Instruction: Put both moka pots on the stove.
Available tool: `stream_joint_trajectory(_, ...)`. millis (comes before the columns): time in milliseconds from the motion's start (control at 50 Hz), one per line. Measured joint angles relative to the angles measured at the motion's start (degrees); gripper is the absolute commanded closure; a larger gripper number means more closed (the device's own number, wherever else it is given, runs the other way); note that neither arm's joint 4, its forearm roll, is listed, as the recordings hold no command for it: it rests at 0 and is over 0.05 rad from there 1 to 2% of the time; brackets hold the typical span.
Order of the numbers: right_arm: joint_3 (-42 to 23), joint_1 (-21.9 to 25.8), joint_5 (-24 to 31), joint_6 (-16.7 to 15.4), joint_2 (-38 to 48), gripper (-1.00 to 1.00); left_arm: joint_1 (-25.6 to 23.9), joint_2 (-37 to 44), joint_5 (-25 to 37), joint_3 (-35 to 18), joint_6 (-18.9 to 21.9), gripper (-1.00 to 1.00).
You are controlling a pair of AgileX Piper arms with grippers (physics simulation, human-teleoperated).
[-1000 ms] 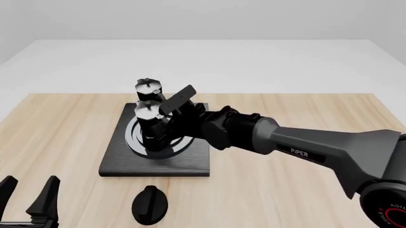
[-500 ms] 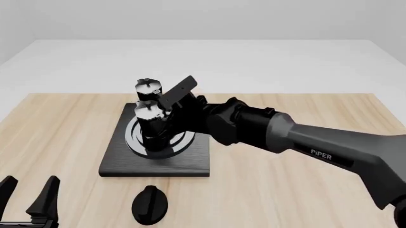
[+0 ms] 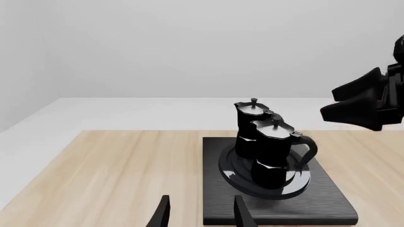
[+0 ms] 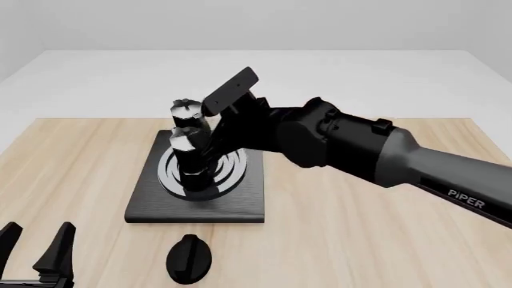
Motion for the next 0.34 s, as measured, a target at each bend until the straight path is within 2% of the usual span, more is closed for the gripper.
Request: stream_joint_trajectory(340, 0.9, 0.6, 2.2, 0.5, -6.7, -1.00, 0.0, 0.0, 0.0, 0.0, 0.0, -1.00)
